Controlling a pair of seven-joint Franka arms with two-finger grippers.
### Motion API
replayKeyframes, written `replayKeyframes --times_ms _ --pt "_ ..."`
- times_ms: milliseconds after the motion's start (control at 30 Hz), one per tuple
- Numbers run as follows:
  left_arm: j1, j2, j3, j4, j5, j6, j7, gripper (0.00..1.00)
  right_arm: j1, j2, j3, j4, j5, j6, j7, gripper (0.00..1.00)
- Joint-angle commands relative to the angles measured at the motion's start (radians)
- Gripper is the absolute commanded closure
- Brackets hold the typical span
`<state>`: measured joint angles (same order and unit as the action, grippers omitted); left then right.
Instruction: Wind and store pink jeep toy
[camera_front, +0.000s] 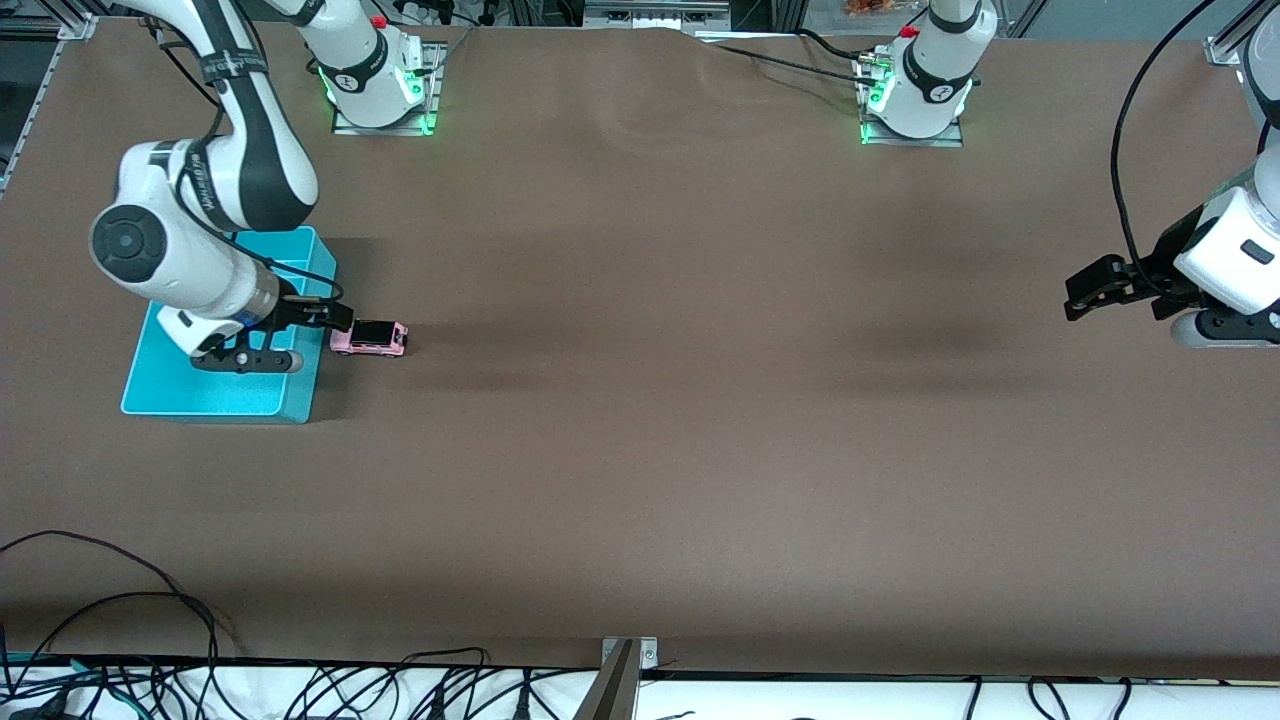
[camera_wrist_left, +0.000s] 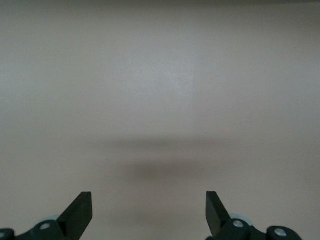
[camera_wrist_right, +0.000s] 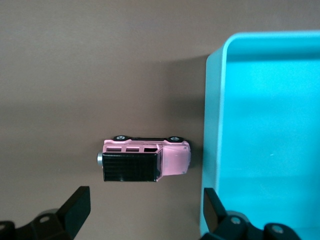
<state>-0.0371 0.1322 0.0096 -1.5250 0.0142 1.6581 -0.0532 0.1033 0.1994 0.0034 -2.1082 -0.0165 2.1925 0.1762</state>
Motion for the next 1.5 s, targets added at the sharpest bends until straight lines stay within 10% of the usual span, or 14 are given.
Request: replayKeyframes --times_ms 0,667,1467 --pt "0.005 -0.002 -0.002 -0.001 -0.016 -0.001 0.026 0.00 -0.008 -0.037 0.012 -0.088 0.009 0.088 0.150 0.00" --pt "0.003 -0.002 -0.002 -0.009 -0.014 -0.007 0.026 0.00 -0.002 0.037 0.053 -0.176 -0.002 0.247 0.907 0.00" --pt "0.003 -0.002 -0.002 -0.009 -0.014 -0.006 0.026 0.00 -0.008 0.078 0.052 -0.245 0.001 0.460 1.141 0.00"
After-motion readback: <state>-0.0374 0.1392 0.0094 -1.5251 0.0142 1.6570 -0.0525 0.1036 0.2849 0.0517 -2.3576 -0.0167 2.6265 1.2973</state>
